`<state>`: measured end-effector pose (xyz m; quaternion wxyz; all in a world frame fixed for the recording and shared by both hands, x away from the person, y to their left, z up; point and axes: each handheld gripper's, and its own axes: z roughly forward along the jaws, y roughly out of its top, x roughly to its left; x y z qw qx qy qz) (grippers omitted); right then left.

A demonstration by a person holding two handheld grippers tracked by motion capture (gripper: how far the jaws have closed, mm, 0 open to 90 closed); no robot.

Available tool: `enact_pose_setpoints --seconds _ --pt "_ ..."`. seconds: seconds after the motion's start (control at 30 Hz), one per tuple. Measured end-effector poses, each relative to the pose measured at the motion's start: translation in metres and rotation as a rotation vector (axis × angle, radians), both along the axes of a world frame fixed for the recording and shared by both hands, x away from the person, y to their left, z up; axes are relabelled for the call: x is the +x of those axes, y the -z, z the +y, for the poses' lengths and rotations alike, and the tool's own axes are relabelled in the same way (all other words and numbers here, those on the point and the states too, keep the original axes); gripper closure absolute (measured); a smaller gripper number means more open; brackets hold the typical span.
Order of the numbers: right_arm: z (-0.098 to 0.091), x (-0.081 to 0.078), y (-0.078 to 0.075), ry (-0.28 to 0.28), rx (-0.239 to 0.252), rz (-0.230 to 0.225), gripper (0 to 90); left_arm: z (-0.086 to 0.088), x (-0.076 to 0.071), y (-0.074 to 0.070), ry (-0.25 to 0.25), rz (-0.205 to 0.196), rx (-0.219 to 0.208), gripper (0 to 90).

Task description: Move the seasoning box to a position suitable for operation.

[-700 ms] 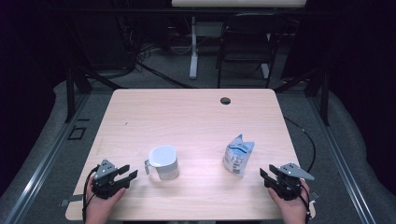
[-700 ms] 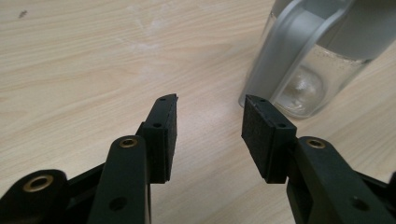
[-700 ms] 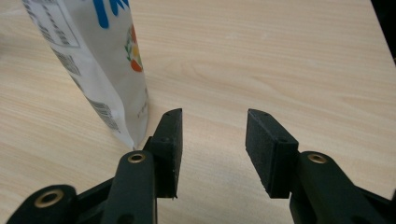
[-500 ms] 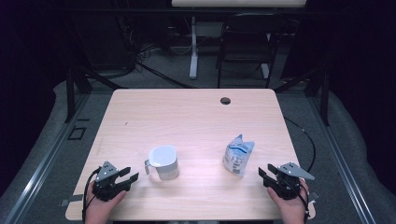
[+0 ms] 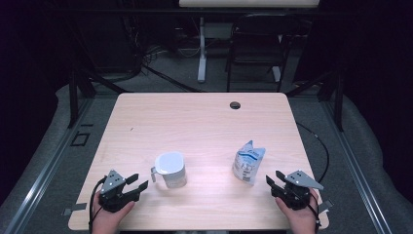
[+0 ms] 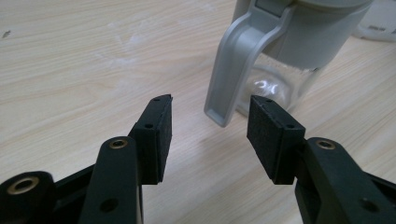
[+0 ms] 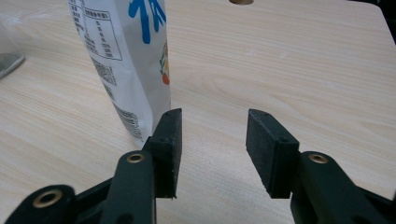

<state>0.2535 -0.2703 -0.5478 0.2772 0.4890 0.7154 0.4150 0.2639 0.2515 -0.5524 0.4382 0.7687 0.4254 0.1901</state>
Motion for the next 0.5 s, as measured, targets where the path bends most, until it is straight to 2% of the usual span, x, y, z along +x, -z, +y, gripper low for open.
enact_pose_setpoints --seconds 0.1,0.23,0.5 --pt "-0.001 0.000 0.001 0.006 0.004 -0.003 54.4 -0.003 0.002 0.001 0.006 0.011 0.018 50.5" --pt "-0.002 -0.001 0.002 0.006 0.005 0.014 53.7 -0.008 0.005 0.002 -0.004 0.001 0.013 50.4" --pt "-0.005 -0.006 0.001 0.018 0.011 0.002 53.2 -0.022 0.012 0.003 0.008 0.002 0.036 54.7"
